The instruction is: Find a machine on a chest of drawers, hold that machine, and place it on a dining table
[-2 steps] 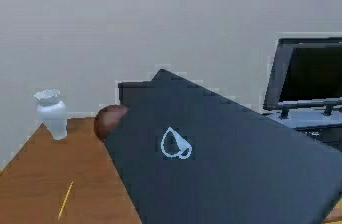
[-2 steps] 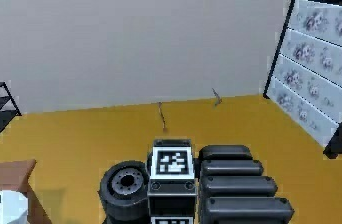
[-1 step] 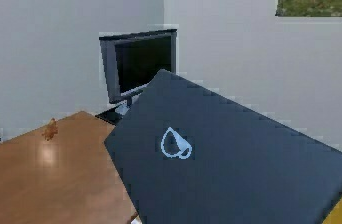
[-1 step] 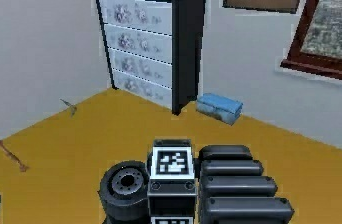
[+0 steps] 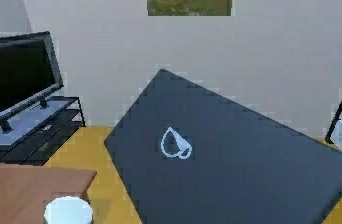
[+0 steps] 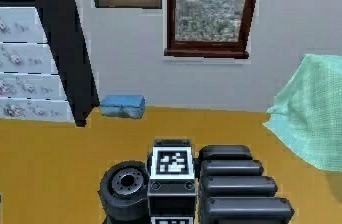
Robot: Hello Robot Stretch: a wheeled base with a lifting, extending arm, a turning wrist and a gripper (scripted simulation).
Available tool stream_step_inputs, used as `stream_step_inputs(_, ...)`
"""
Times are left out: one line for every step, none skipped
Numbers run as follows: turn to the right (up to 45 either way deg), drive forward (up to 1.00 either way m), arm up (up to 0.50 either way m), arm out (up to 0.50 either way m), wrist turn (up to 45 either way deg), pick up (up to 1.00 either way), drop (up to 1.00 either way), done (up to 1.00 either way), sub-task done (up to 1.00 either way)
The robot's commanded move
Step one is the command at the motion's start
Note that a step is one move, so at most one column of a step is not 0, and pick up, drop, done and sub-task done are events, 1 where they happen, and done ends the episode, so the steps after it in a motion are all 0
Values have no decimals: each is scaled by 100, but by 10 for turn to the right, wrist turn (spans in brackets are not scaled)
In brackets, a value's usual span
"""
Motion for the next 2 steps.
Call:
stream_step_inputs(-450, 0, 0, 0, 0, 0, 0, 0, 0)
stream_step_inputs(-270, 0, 0, 0, 0, 0, 0, 0, 0)
